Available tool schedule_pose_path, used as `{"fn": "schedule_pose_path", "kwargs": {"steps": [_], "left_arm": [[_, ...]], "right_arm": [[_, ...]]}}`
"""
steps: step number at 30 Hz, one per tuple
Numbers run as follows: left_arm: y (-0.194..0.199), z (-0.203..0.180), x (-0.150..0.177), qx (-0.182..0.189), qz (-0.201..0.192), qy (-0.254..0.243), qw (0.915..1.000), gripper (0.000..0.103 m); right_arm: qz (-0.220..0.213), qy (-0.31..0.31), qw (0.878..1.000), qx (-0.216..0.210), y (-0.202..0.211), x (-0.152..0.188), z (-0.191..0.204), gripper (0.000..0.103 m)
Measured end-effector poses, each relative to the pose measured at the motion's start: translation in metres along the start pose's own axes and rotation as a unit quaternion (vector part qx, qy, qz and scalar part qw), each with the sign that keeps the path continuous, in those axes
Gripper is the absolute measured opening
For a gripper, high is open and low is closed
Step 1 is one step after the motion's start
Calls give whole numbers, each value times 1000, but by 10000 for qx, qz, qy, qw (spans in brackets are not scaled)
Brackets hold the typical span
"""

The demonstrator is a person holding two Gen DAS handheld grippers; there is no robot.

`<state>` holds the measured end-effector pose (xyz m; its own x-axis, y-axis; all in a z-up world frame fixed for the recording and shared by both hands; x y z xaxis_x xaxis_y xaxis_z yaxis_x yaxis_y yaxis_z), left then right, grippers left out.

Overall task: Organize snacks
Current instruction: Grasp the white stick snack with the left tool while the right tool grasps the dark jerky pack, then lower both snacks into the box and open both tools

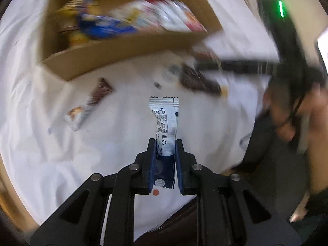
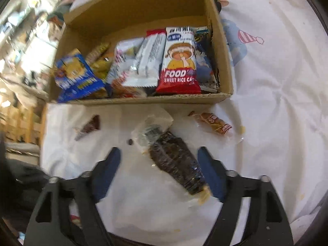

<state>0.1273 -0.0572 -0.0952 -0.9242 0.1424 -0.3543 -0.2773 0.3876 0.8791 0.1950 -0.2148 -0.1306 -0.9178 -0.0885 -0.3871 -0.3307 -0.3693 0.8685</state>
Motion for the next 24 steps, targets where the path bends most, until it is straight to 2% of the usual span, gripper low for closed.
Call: {"fn": "schedule_pose_path", "kwargs": {"steps": [3, 4, 7, 9, 11, 13, 15, 16, 18, 24], "left_arm": [[6, 30, -4, -624, -217, 577, 9961, 14], [7, 34, -7, -716, -237, 707, 9946, 14], [13, 40, -6, -768, -377, 879, 9925, 14], [17, 41, -8, -813, -474, 939, 9911, 15], [21, 53, -11, -802, -476, 1005, 9906, 15], [22, 57, -15, -802, -473, 1045, 9902, 15], [22, 56, -14, -818, -490, 1052, 9899, 15], [20, 55, -14, -846, -508, 1045, 9896, 15], [22, 57, -10, -863, -509, 1032, 9896, 15], [23, 58, -10, -960, -578, 1041, 9882, 15]], "right_arm": [[236, 467, 9979, 393, -17, 5, 6, 85], [355, 655, 9959, 521, -25, 7, 8, 86], [645, 1260, 9857, 917, -47, 17, 17, 87], [644, 1729, 9754, 1202, -59, 22, 26, 89], [594, 2037, 9688, 1280, -62, 24, 33, 89], [619, 1939, 9716, 1208, -63, 23, 30, 89], [682, 1772, 9758, 1083, -65, 22, 26, 82], [720, 1747, 9774, 950, -65, 23, 26, 70], [689, 1798, 9791, 662, -59, 23, 30, 55], [658, 1480, 9868, -30, -46, 29, 39, 45]]}}
Point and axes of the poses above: each gripper's, at about its wrist camera, not at the fingertips, and y roughly against the way its jaws point, z to its left, x to its underside, the point moved 2 cm from there along -y, roughly the way its jaws point, and after that the axes turned 11 degrees about -z, right-handed, at the moved point
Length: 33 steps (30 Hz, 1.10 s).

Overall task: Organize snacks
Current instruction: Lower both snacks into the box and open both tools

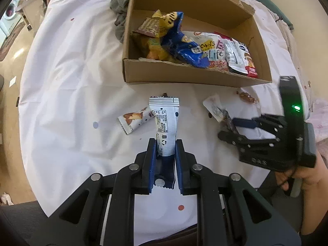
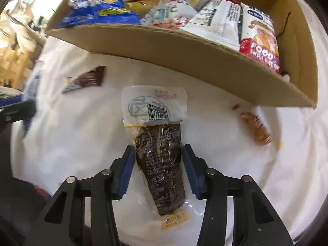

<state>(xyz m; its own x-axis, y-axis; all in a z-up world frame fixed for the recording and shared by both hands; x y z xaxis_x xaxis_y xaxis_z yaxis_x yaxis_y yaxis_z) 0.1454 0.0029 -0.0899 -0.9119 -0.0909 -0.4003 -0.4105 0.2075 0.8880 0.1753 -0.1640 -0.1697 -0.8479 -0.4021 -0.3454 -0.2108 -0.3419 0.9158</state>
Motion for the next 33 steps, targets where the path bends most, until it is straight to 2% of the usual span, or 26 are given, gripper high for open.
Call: {"fn": "schedule_pose_path", "kwargs": {"steps": [2, 4, 5, 10, 13, 15, 16, 19, 24, 29, 33], "left_arm": [[2, 5, 1, -80, -47, 34, 10000, 15], [8, 9, 3, -127, -185, 100, 9997, 15], [11, 10, 4, -126, -237, 122, 9996, 15], [25, 9, 8, -227, -579, 48, 9981, 15], [28, 10, 11, -282, -657, 22, 9974, 15], [29, 11, 14, -348, -647, 27, 9973, 15], [27, 11, 14, -359, -635, 34, 9973, 15], [27, 13, 15, -398, -640, 46, 9971, 15], [27, 18, 14, -382, -712, 185, 9966, 15], [41, 19, 9, -309, -1010, 257, 9941, 15], [57, 15, -6, -259, -1281, 265, 9911, 15]], "right_arm": [[-98, -156, 9996, -191, 9, 2, 1, 40], [-225, -265, 9986, -397, 22, 3, 3, 30], [-307, -254, 9983, -421, 27, 2, 4, 21], [-411, -237, 9988, -138, 35, 5, 0, 18], [-422, -139, 9990, -76, 34, 3, 8, 18], [-438, -120, 9985, 300, 31, 3, 9, 18], [-419, -216, 9983, 349, 31, 3, 3, 18], [-438, -857, 9952, -168, 33, -4, -21, 10], [-680, -1464, 9857, -489, 48, -6, -43, 10], [-845, -1364, 9802, -1163, 78, 4, -30, 10], [-1186, -1227, 9698, -1741, 99, 5, -6, 10]]}}
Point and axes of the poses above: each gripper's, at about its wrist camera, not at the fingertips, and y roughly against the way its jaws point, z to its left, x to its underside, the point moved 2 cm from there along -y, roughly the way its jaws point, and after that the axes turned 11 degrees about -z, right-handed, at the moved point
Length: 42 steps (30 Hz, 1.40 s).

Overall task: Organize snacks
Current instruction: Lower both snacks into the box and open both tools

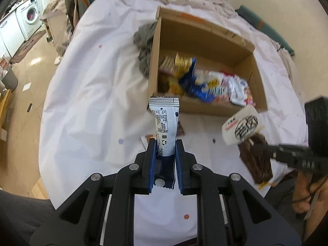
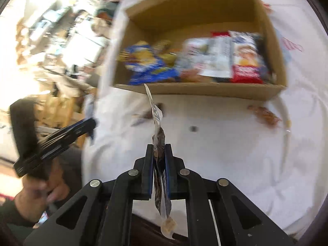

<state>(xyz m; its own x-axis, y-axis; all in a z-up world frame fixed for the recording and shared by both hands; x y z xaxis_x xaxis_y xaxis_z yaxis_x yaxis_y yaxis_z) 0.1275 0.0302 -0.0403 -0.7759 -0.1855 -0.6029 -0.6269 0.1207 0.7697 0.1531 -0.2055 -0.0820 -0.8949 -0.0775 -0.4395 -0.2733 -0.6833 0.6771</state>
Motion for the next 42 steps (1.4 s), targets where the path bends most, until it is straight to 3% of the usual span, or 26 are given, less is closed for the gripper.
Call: {"fn": "schedule_pose_path", "kwargs": {"steps": [6, 13, 18, 23, 31, 33, 36, 38, 42], "left_arm": [[-2, -12, -45, -97, -223, -316, 9992, 15], [-36, -40, -77, -5, -21, -713, 9975, 15], [-66, -52, -82, -399, 140, -987, 9942, 15], [-99, -54, -83, -369, 384, -1023, 9933, 15], [-115, -53, -94, -222, 176, -935, 9952, 15], [-117, -51, -95, -135, 251, -830, 9961, 20], [-114, -49, -94, -76, 335, -645, 9973, 42], [-111, -51, -93, -17, 375, -591, 9975, 66], [-104, -58, -93, 124, 330, -740, 9966, 74]], "right_arm": [[-1085, 14, 9939, -208, 25, -30, 11, 10], [-1874, -592, 9805, -51, 39, -76, -17, 10], [-1885, -779, 9789, 160, 22, -95, -31, 10], [-1794, -779, 9802, 299, 9, -113, -41, 10], [-1663, -1182, 9787, 227, -18, -130, -62, 10], [-1642, -1349, 9771, 145, -23, -129, -66, 10], [-1560, -1477, 9766, 74, -33, -129, -65, 10], [-1534, -1457, 9774, 48, -38, -130, -63, 10], [-1351, -1442, 9802, -136, -51, -131, -55, 14]]}}
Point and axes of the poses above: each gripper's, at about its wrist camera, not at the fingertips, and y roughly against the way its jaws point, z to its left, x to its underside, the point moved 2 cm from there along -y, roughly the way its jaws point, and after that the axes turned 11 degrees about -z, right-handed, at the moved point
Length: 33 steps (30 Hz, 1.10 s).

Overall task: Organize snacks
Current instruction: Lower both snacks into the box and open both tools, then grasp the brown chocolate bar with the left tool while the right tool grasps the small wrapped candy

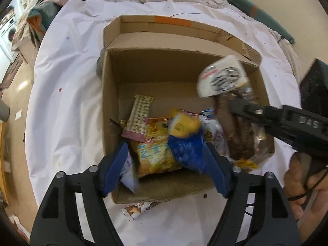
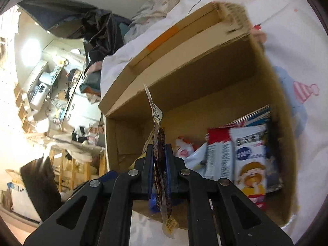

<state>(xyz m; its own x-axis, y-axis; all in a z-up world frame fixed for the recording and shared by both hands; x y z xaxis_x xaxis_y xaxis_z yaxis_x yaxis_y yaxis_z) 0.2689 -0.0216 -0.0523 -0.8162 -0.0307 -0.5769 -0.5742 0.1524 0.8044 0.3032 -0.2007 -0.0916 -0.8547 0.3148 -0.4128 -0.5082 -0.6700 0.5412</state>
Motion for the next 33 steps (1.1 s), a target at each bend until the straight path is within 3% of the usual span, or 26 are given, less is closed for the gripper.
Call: {"fn": "schedule_pose_path", "kwargs": {"steps": [2, 5, 17, 22, 29, 33], "left_arm": [[2, -4, 0, -20, -66, -122, 9999, 77], [5, -4, -2, -34, -116, -111, 9999, 77], [19, 25, 2, -31, -208, 338, 9992, 77], [33, 42, 16, -273, -201, 320, 9989, 77], [51, 65, 45, -673, -179, 391, 9968, 77], [48, 66, 64, -595, 112, 325, 9976, 77]], "right_arm": [[142, -15, 9999, 40, -6, 4, 0, 19], [66, 176, 9992, 366, -4, 7, 0, 55], [-203, 305, 9986, 380, 28, -1, -4, 56], [-280, 211, 9984, 439, 47, 2, -10, 57], [-484, 233, 9971, 531, 78, 11, -12, 66], [-583, 165, 9965, 577, 95, 15, -16, 76]]}}
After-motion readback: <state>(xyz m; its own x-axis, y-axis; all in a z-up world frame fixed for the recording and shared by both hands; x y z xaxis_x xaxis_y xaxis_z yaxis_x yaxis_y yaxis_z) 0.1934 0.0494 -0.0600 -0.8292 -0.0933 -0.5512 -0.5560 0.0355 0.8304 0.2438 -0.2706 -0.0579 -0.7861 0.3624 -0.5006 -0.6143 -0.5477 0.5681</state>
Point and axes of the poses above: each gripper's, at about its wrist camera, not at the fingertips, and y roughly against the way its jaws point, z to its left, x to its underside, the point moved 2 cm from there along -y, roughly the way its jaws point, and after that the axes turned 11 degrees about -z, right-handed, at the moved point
